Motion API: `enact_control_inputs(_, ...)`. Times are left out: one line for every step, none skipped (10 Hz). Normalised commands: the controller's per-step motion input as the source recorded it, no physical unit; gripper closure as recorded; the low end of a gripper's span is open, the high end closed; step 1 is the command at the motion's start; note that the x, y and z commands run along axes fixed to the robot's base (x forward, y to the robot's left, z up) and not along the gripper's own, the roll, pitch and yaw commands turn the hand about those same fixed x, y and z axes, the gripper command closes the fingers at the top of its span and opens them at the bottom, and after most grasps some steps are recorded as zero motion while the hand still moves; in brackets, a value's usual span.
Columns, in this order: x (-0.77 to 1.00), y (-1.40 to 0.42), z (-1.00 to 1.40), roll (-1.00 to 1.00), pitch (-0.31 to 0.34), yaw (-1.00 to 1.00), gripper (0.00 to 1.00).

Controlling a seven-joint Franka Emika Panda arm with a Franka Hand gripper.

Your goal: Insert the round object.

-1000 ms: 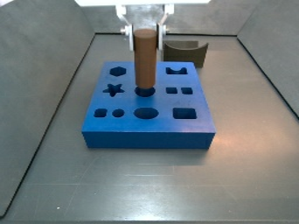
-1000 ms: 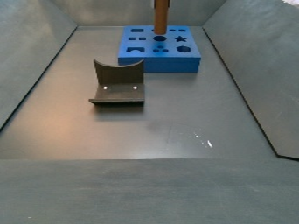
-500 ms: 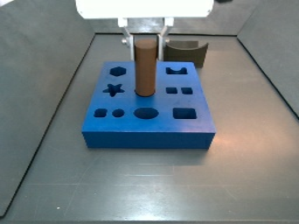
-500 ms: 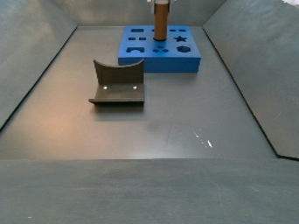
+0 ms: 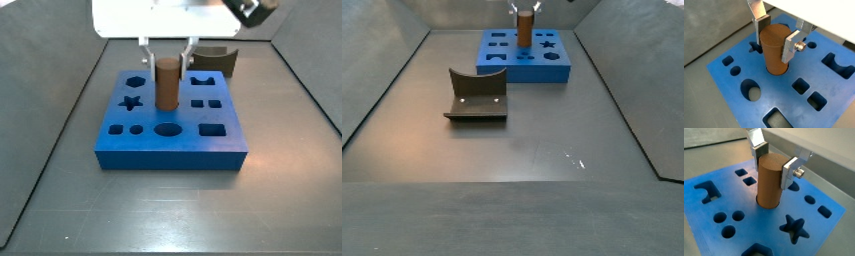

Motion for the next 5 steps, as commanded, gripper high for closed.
enact_control_inputs(0.00,0.00,-0.39,0.00,-0.123,-0.08,1.00)
enact_control_inputs(0.00,0.00,-0.35,0.00,-0.106,-0.06,1.00)
enact_control_inputs(0.00,0.00,-0.29,0.00,-0.079,-0.08,1.00)
enact_control_inputs(0.00,0.00,-0.04,-0.04,-0.040,-0.10,1.00)
enact_control_inputs(0.00,0.00,0.00,0.00,0.000,0.00,1.00)
